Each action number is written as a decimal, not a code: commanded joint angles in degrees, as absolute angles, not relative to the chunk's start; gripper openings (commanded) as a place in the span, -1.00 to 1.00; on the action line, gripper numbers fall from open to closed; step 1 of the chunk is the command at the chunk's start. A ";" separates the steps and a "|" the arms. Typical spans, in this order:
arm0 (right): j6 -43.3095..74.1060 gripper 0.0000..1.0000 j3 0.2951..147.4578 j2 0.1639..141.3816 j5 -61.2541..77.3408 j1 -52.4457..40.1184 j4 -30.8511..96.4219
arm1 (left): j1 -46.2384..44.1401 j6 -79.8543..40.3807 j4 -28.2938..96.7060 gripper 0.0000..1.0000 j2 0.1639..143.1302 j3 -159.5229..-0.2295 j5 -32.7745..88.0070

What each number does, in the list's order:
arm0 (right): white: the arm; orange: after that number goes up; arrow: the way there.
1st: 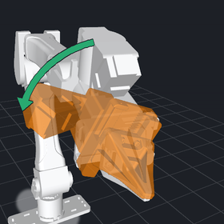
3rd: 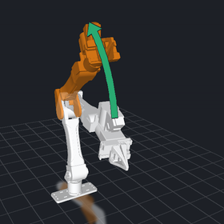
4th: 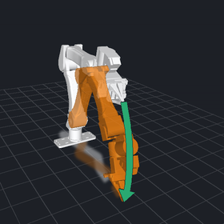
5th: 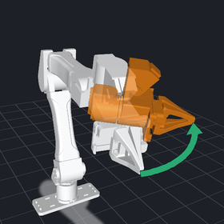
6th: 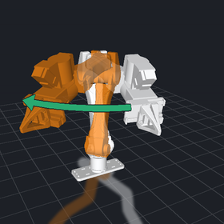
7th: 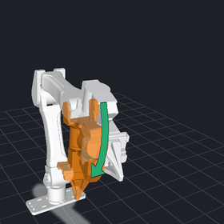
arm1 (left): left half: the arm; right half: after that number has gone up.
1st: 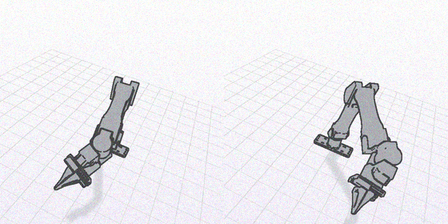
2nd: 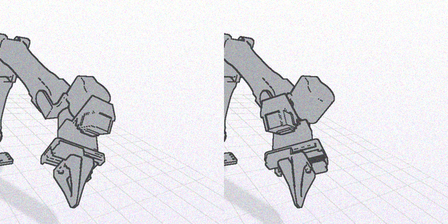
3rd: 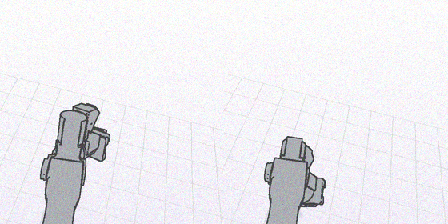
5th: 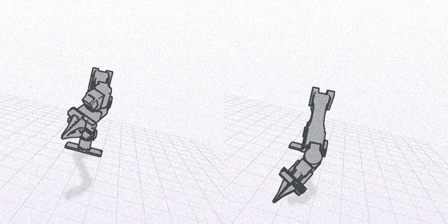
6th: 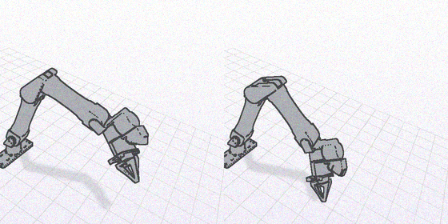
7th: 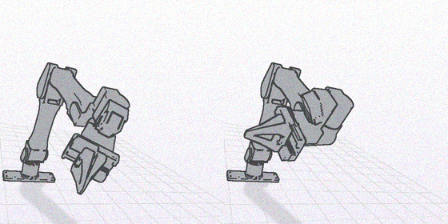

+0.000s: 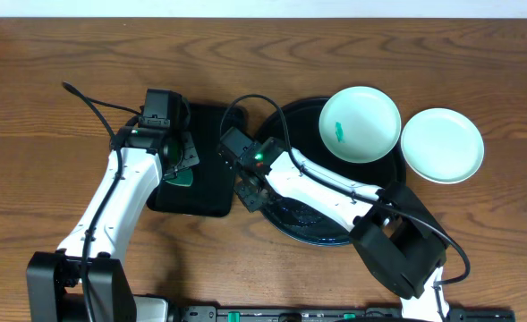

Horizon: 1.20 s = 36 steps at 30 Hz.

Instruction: Clean dirty plates on tray and stack at the side

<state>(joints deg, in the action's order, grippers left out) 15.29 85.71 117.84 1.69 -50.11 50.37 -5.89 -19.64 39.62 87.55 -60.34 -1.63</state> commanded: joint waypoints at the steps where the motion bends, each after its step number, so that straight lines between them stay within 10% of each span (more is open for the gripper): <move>1: 15.18 -0.53 83.94 116.27 0.56 -51.42 48.31 | -5.85 -20.01 39.57 -0.84 87.24 -60.14 -1.69; 12: 15.94 -0.58 81.23 116.27 -0.23 -53.10 46.39 | -5.85 -20.01 39.57 -0.84 87.24 -60.14 -1.69; 17: 17.23 -0.97 80.01 116.27 -1.26 -52.95 46.17 | -5.85 -19.99 39.57 -0.84 87.24 -60.14 -1.69; 36: 17.17 -0.98 80.20 116.22 8.73 -53.04 40.58 | -5.87 -19.97 39.35 -0.85 87.24 -60.10 0.93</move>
<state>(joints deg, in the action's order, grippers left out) 17.63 80.73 115.68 2.39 -52.29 40.99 -5.89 -19.64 39.57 87.55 -60.34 0.23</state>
